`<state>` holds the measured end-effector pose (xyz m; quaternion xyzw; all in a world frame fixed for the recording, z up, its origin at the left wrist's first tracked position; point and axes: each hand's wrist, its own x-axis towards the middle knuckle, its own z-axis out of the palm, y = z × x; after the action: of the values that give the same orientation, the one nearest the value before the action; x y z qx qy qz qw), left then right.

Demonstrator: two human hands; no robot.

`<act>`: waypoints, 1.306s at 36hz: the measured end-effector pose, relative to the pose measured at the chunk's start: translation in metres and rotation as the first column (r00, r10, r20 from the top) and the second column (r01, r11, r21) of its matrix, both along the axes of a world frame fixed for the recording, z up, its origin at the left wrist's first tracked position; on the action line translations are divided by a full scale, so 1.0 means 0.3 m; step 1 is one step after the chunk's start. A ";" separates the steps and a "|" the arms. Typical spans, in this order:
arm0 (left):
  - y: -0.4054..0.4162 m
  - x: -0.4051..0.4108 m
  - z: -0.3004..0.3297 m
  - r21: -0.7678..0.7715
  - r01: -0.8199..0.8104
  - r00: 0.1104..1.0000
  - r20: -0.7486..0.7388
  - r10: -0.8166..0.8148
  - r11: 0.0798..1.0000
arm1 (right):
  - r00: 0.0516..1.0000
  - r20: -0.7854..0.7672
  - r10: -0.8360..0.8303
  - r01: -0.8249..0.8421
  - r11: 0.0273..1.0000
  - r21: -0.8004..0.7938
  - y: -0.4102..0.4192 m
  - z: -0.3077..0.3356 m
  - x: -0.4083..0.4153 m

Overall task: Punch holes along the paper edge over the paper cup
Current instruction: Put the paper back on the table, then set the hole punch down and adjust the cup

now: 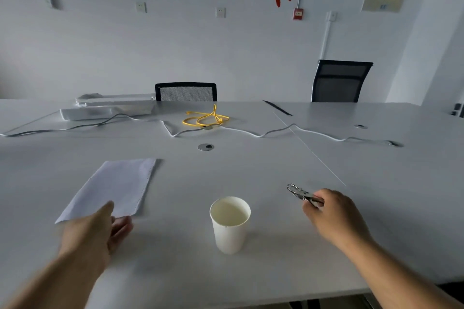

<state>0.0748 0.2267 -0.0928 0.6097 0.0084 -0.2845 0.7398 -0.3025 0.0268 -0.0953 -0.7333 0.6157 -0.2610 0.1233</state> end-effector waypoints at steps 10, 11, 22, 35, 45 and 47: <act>0.018 -0.381 -0.056 0.280 0.443 0.548 0.667 -0.505 0.852 | 0.944 -0.236 -0.231 0.242 0.970 0.019 0.038 -0.033 -0.030; 0.015 -0.394 -0.067 0.302 0.446 0.516 0.682 -0.518 0.842 | 0.939 -0.246 -0.242 0.253 0.967 0.014 0.042 -0.034 -0.028; 0.009 -0.388 -0.104 0.359 0.385 0.462 0.722 -0.515 0.850 | 0.915 -0.306 -0.263 0.262 0.964 -0.044 0.046 -0.044 -0.023; 0.010 -0.406 -0.095 0.391 0.352 0.472 0.710 -0.522 0.850 | 0.931 -0.267 -0.249 0.233 0.968 -0.089 0.082 -0.047 -0.031; 0.028 -0.431 -0.076 0.336 0.269 0.540 0.723 -0.431 0.902 | 0.859 0.273 0.433 -0.437 0.898 -0.050 0.298 -0.072 0.165; 0.071 -0.453 -0.058 0.247 0.282 0.617 0.693 -0.373 0.927 | 0.835 0.325 0.443 -0.481 0.876 0.043 0.323 -0.071 0.201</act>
<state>-0.0612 0.2479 -0.1101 0.7039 -0.3816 -0.1474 0.5807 -0.2421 0.1238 -0.1168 -0.8018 0.4084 -0.2952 0.3212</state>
